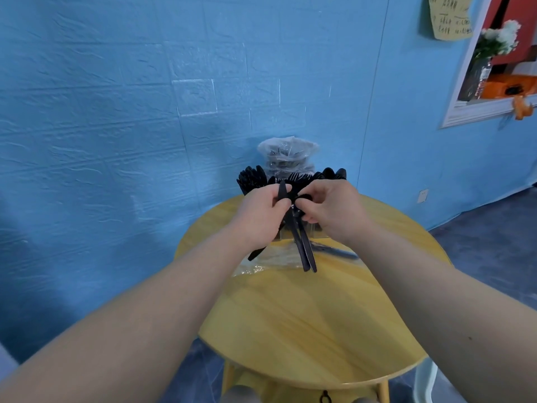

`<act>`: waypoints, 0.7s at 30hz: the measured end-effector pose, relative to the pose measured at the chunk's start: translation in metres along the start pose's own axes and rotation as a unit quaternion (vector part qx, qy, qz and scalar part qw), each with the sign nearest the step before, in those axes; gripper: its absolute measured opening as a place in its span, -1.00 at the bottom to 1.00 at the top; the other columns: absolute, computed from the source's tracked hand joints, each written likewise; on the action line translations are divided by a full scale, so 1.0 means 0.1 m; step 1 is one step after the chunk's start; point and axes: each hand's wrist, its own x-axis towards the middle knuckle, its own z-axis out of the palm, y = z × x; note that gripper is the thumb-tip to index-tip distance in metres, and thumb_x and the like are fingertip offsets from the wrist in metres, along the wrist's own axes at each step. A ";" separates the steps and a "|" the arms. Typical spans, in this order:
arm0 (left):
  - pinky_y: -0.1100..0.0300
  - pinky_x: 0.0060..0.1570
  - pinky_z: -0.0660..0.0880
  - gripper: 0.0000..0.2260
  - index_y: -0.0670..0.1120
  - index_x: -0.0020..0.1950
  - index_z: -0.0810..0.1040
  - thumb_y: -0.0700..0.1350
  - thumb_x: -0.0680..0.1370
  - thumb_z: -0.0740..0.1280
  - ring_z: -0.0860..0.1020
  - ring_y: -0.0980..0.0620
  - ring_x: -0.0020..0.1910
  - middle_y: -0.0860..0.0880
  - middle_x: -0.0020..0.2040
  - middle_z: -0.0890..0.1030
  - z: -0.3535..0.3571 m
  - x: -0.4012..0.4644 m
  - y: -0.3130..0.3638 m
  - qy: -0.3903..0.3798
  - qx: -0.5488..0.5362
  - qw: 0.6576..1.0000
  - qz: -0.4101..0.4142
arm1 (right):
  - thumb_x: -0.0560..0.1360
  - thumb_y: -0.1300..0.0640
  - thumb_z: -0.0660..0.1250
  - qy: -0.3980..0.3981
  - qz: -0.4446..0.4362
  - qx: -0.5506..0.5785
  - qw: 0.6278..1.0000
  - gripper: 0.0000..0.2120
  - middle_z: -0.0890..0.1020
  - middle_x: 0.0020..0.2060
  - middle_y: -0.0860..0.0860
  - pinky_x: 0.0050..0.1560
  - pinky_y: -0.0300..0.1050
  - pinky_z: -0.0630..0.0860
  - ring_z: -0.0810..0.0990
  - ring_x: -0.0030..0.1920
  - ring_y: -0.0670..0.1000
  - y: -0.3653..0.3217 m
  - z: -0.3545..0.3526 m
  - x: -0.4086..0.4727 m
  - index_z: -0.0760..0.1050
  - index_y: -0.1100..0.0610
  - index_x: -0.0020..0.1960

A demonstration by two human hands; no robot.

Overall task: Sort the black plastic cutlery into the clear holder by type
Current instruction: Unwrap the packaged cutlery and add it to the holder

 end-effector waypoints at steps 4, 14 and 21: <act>0.25 0.04 0.51 -0.83 -0.05 0.13 0.56 -0.22 0.57 0.28 0.61 0.06 -0.03 0.00 -0.02 0.66 -0.06 0.07 0.00 0.028 -0.041 0.999 0.011 | 0.48 0.19 0.37 0.010 -0.004 -0.020 1.000 -0.89 0.65 -0.38 -0.05 -0.14 0.01 0.64 0.65 -0.34 -0.09 -0.04 -0.02 0.08 0.58 0.03 -0.20; 0.39 -0.22 0.38 -0.86 0.02 0.02 0.57 -0.15 0.57 0.24 0.48 0.21 -0.30 0.18 -0.16 0.53 -0.84 0.71 0.34 0.300 0.020 0.948 0.104 | 0.52 0.17 0.29 0.104 0.043 -0.070 0.991 -0.93 0.61 -0.30 -0.05 -0.08 -0.08 0.52 0.61 -0.15 0.08 0.17 -0.18 0.24 0.51 0.03 -0.12; 0.10 -0.07 0.49 -0.85 0.06 0.09 0.49 -0.13 0.55 0.27 0.59 -0.03 -0.13 0.14 -0.13 0.57 -0.61 0.86 0.06 0.231 0.133 0.959 0.094 | 0.52 0.15 0.30 0.092 0.042 -0.105 0.989 -0.93 0.59 -0.27 -0.07 -0.15 -0.21 0.38 0.56 -0.15 0.03 0.21 -0.19 0.32 0.50 0.00 -0.09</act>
